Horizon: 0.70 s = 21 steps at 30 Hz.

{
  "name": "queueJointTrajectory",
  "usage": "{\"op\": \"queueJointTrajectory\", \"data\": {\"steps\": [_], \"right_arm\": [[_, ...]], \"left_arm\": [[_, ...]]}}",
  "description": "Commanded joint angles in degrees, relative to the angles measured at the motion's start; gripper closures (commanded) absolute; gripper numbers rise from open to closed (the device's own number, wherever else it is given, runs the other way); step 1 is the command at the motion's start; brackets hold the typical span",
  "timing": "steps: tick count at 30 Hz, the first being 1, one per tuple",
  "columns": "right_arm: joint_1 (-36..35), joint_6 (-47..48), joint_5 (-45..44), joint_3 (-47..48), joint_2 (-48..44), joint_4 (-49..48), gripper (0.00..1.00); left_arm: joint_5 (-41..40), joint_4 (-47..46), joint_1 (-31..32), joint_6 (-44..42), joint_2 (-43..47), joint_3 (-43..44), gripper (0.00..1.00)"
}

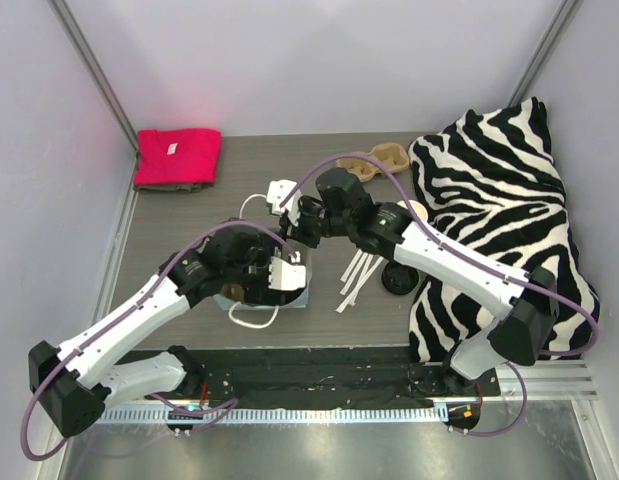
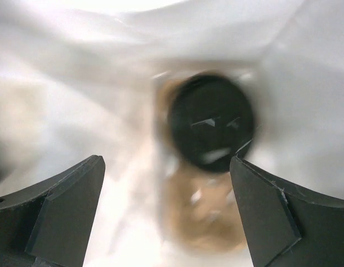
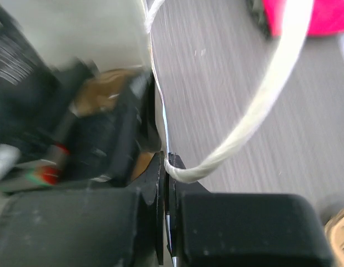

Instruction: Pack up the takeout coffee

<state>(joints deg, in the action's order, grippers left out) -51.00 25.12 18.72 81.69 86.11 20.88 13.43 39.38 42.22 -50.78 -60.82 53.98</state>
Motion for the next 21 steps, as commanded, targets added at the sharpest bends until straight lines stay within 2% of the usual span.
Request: {"op": "queueJointTrajectory", "data": {"steps": [1,13,21], "right_arm": [[0.5,0.3,-1.7,3.8,2.6,5.0,0.99],[0.6,1.2,-2.7,4.7,3.3,5.7,0.99],[1.6,3.3,-2.5,4.4,3.5,5.8,0.99]], "left_arm": [[3.4,-3.3,-1.3,-0.1,2.0,-0.3,0.0],[4.3,-2.1,-2.9,0.3,3.9,1.1,0.0],[7.0,-1.4,-9.9,4.7,3.2,7.2,0.01]]}}
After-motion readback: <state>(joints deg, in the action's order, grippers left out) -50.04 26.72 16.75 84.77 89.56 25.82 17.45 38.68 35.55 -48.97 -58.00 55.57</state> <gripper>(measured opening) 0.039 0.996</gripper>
